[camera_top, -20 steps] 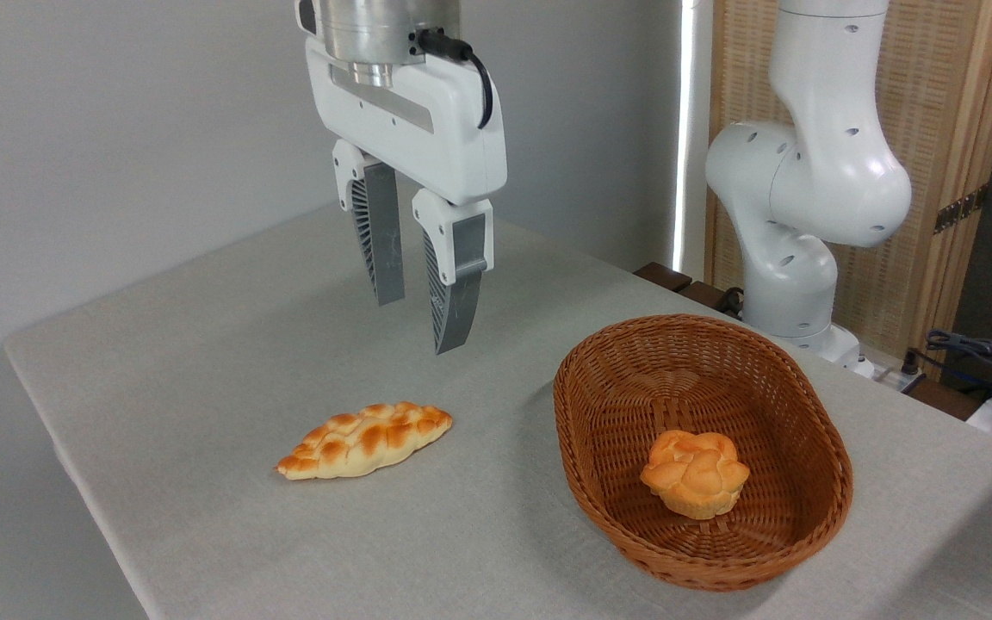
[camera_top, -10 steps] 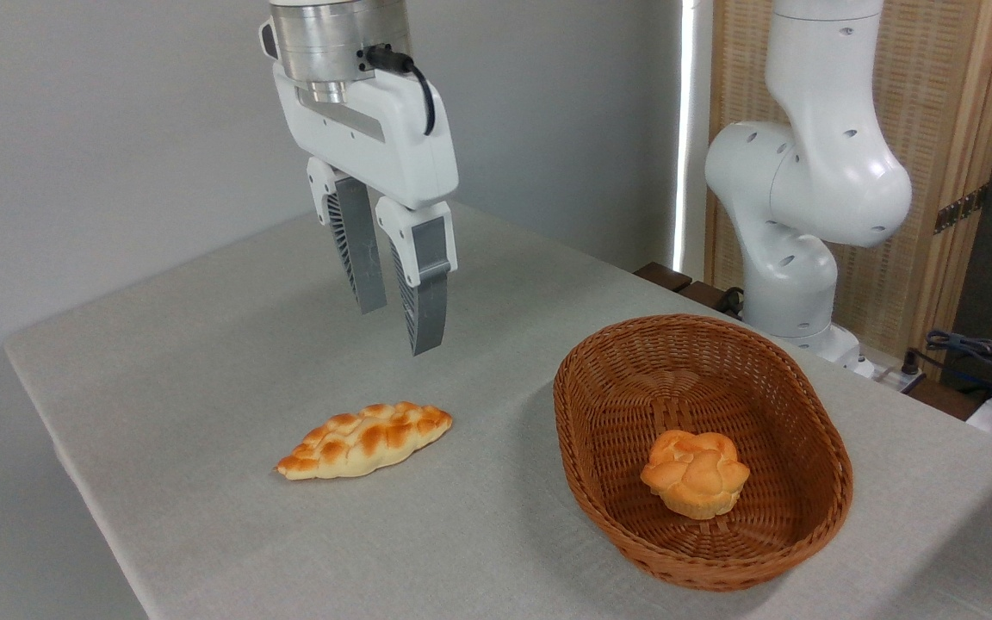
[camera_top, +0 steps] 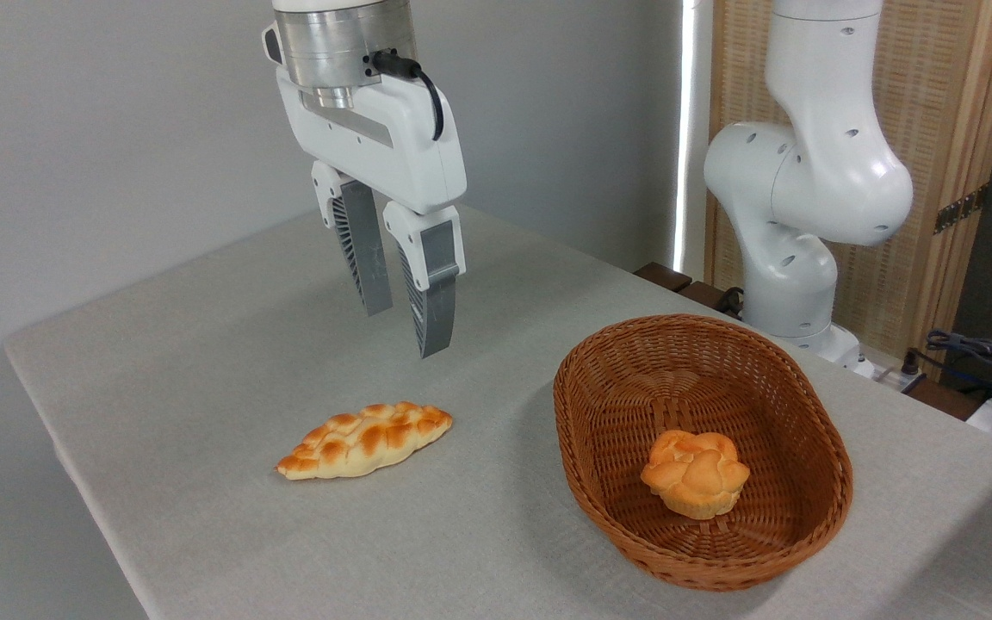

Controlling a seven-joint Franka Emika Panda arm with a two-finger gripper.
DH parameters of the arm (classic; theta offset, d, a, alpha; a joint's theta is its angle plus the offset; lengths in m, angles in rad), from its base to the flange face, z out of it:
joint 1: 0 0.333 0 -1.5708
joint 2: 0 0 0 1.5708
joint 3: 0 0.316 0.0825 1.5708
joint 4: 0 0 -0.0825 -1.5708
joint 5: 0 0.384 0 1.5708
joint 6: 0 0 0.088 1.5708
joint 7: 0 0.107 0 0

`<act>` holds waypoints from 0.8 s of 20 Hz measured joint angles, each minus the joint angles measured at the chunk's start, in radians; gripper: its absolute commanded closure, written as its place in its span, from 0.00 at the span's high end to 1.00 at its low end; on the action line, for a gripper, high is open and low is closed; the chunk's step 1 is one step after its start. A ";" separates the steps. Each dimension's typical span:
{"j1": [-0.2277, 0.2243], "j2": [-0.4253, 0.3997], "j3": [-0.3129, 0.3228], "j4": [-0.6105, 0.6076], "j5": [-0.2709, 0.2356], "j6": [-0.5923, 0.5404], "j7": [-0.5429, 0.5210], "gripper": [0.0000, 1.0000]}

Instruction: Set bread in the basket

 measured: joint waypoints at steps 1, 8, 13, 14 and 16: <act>0.001 0.000 0.000 0.000 -0.002 0.000 0.000 1.00; 0.002 0.000 0.000 0.001 -0.016 0.000 0.000 1.00; 0.003 0.000 0.000 0.001 -0.016 -0.018 0.000 1.00; 0.003 0.000 0.000 0.001 -0.016 -0.023 0.000 1.00; 0.003 0.000 0.000 0.001 -0.016 -0.030 -0.003 1.00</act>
